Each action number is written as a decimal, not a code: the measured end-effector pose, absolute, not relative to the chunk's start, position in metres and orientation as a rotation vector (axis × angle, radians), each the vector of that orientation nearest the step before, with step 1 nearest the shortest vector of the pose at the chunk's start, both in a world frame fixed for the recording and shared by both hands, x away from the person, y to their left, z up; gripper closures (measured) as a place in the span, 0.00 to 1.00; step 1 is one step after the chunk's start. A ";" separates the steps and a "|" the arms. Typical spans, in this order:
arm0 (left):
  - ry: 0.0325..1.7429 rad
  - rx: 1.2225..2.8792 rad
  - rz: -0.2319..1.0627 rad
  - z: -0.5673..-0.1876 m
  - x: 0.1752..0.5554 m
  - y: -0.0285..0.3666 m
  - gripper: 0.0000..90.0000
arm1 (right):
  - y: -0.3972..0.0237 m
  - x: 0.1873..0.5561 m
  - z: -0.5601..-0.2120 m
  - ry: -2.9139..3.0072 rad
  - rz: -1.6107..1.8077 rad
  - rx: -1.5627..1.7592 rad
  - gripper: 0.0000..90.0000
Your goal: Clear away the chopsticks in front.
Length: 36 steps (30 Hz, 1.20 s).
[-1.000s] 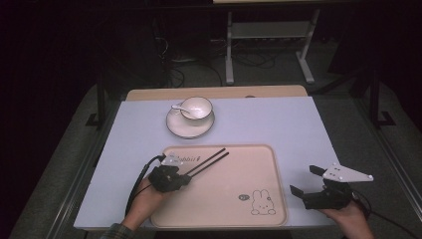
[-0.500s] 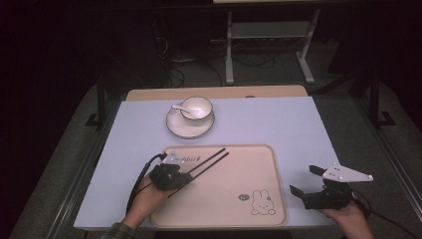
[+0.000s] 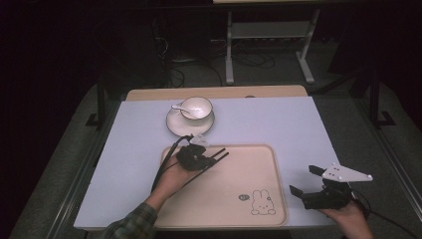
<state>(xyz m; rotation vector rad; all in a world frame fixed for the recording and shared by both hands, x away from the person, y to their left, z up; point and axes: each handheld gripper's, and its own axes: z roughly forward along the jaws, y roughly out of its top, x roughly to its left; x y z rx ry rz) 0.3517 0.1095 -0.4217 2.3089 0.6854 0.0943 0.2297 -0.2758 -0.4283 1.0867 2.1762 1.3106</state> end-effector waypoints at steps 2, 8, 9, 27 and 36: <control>0.665 2.323 0.082 -0.426 0.357 0.098 0.99 | -0.277 0.230 -0.429 2.175 1.313 1.094 0.02; 0.654 2.334 0.086 -0.440 0.373 0.074 0.99 | -0.278 0.230 -0.429 2.168 1.315 1.103 0.02; 0.656 2.328 0.087 -0.442 0.376 0.072 0.99 | -0.279 0.230 -0.429 2.168 1.315 1.104 0.02; 0.780 2.306 0.167 -0.441 0.387 0.116 0.99 | -0.278 0.227 -0.429 2.177 1.308 1.090 0.02; 0.827 2.314 0.173 -0.439 0.377 0.146 0.99 | -0.278 0.224 -0.428 2.173 1.304 1.089 0.02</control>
